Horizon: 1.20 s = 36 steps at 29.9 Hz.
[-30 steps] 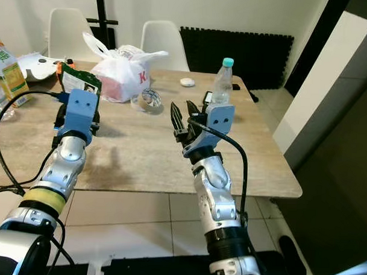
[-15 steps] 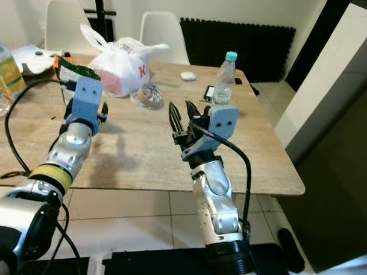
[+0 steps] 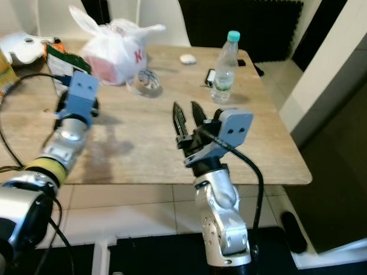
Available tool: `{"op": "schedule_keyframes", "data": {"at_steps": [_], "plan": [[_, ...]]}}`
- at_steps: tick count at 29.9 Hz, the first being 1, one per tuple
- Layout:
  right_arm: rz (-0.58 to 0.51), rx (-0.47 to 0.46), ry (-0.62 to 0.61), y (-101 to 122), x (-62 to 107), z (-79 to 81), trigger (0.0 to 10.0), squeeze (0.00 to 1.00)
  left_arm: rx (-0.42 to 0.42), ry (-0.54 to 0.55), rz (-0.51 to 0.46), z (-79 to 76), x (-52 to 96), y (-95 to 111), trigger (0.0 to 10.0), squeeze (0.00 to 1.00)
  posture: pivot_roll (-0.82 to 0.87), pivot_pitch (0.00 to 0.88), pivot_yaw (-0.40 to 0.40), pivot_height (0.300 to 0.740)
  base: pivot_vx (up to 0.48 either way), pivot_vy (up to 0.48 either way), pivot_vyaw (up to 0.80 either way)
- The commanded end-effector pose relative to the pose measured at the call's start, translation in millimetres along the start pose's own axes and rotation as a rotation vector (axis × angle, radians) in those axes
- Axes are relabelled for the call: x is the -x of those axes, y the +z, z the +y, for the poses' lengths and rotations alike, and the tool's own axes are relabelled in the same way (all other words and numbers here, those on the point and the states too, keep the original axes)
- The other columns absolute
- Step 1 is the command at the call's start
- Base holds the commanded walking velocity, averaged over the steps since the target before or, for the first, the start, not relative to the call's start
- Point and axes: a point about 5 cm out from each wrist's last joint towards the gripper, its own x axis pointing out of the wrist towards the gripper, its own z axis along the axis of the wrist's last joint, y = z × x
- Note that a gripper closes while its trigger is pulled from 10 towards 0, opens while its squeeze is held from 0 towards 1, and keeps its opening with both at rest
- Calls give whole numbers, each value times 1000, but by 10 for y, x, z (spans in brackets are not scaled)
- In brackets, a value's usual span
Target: Restocking fridge
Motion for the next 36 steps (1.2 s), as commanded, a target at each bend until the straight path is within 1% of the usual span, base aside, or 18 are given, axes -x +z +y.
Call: {"op": "schedule_keyframes", "data": {"at_steps": [1, 2, 3, 5, 6, 7, 8, 9, 10, 11, 12, 13, 27, 28, 30, 33, 35, 36], "plan": [[11, 3, 19, 13, 16, 30, 10000, 0, -24, 18, -5, 59, -17, -4, 10000, 0, -109, 195, -55, 740, 0, 0, 0], [16, 6, 28, 21, 17, 33, 10000, 0, -27, 28, -8, 74, -17, -10, 10000, 0, -109, 196, -56, 740, 0, 0, 0], [19, 10, 36, 32, 15, 34, 10000, 0, -27, 38, -8, 89, -16, -20, 8039, 0, -111, 201, -62, 740, 0, 0, 0], [22, 13, 42, 43, 11, 33, 10000, 0, -26, 47, -6, 102, -15, -30, 7765, 0, -112, 206, -69, 740, 0, 0, 0], [27, 15, 45, 54, 3, 27, 10000, 0, -22, 56, -5, 117, -12, -45, 6353, 0, -111, 211, -73, 740, 0, 0, 0], [29, 16, 46, 61, -2, 23, 10000, 0, -20, 62, -4, 125, -9, -53, 6353, 0, -111, 211, -73, 740, 0, 0, 0], [31, 17, 48, 65, -9, 20, 10000, 0, -17, 71, -3, 136, -6, -65, 4353, 0, -109, 216, -78, 740, 0, 0, 0], [31, 17, 48, 65, -9, 20, 10000, 0, -17, 71, -3, 136, -6, -65, 4353, 0, -109, 216, -78, 740, 0, 0, 0], [35, 17, 48, 69, -12, 20, 10000, 0, -17, 83, -7, 149, -1, -76, 2980, 0, -109, 216, -79, 740, 0, 0, 0], [35, 17, 48, 69, -12, 20, 10000, 0, -17, 83, -7, 149, -1, -76, 2980, 0, -109, 216, -79, 740, 0, 0, 0], [38, 17, 49, 70, -13, 21, 10000, 0, -18, 91, -10, 157, 3, -83, 1059, 0, -109, 216, -79, 740, 0, 0, 0], [42, 15, 52, 65, -19, 31, 10000, 0, -16, 113, -17, 192, 7, -98, 0, 0, -111, 208, -81, 740, 0, 0, 0], [66, 13, 64, 8, -60, 37, 10000, 0, -24, 216, -87, 333, 69, -170, 0, 0, -77, 143, -73, 740, 0, 0, 0], [68, 13, 65, -3, -62, 37, 10000, 0, -19, 219, -100, 323, 102, -201, 10000, 0, -67, 131, -71, 740, 0, 0, 0], [75, 15, 71, -36, -63, 36, 10000, 0, -6, 231, -155, 308, 200, -244, 10000, 0, -50, 117, -69, 740, 0, 0, 0], [79, 16, 74, -46, -62, 35, 10000, 0, -2, 237, -177, 309, 238, -248, 10000, 0, -50, 117, -69, 740, 0, 0, 0], [89, 31, 84, -69, -63, 27, 10000, 0, 1, 205, -275, 355, 329, -150, 10000, 0, -31, 108, -61, 740, 0, 0, 0], [89, 31, 84, -69, -63, 27, 10000, 0, 1, 205, -275, 355, 329, -150, 10000, 0, -31, 108, -61, 740, 0, 0, 0]]}}
